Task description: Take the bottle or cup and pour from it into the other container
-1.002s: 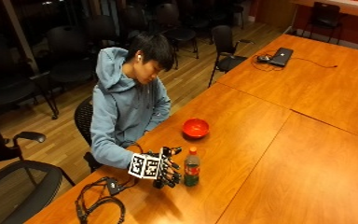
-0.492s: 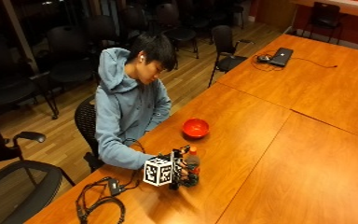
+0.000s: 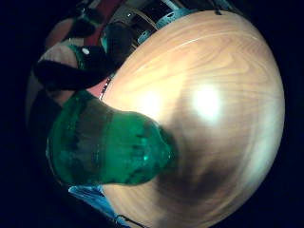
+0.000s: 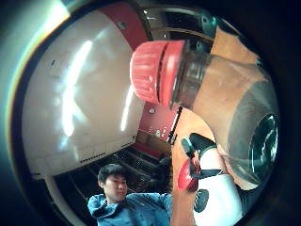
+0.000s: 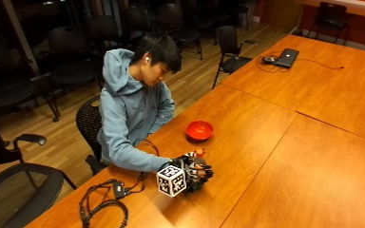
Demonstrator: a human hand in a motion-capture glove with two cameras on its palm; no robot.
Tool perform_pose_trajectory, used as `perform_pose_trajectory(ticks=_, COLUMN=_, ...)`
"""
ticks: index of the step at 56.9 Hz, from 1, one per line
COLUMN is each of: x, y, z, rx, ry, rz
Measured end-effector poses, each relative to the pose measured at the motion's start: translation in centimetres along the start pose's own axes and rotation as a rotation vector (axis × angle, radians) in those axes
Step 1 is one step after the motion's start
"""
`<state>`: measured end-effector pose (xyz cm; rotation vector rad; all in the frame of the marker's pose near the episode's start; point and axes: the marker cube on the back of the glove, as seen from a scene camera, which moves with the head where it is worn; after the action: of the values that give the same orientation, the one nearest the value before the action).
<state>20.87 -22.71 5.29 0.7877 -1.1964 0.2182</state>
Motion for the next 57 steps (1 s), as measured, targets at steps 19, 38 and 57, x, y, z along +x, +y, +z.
perform_pose_trajectory(ticks=19, x=-0.8, y=-0.3, z=1.7, rx=-0.010, ry=-0.019, rz=-0.036)
perform_pose_trajectory(ticks=38, x=-5.2, y=1.9, z=4.8, rx=-0.236, ry=0.221, rz=-0.151)
perform_pose_trajectory(ticks=57, x=-11.0, y=6.2, z=10.8, rx=-0.478, ry=0.661, rz=-0.320)
